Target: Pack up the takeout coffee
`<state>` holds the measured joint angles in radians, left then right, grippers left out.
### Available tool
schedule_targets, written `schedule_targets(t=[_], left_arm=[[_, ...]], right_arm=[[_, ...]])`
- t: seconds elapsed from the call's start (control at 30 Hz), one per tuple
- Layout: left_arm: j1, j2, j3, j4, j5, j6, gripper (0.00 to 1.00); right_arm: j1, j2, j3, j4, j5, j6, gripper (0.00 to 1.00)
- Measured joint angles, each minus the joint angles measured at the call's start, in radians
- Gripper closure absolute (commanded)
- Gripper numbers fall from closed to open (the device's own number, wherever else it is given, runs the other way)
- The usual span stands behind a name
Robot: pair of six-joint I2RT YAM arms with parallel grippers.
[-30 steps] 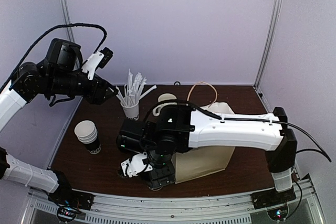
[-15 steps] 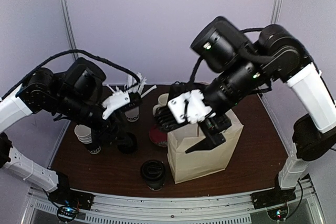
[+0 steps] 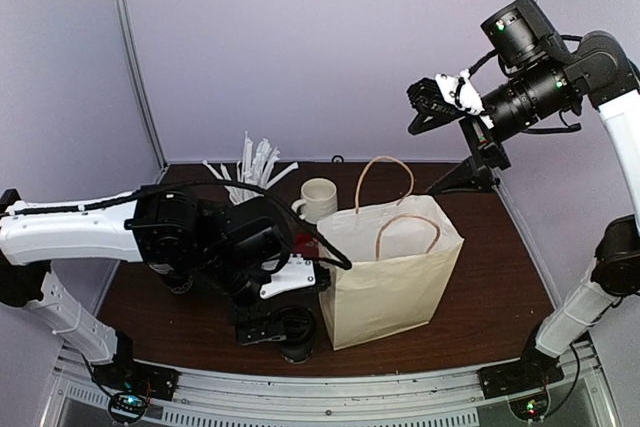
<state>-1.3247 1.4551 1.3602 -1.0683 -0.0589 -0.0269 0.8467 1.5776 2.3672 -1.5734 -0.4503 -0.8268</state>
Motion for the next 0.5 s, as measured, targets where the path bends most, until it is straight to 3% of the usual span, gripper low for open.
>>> schedule_targets(t=[0.23,0.5], left_arm=[[0.000,0.026,-0.058,0.116,0.000,0.054,0.08],[0.000,0.081,-0.072,0.146,0.025,0.116,0.13]], right_arm=[[-0.121,-0.072,-0.144,0.048,-0.061,0.035,0.01],[-0.188,-0.101,-0.200,0.088,-0.111,0.051,0.01]])
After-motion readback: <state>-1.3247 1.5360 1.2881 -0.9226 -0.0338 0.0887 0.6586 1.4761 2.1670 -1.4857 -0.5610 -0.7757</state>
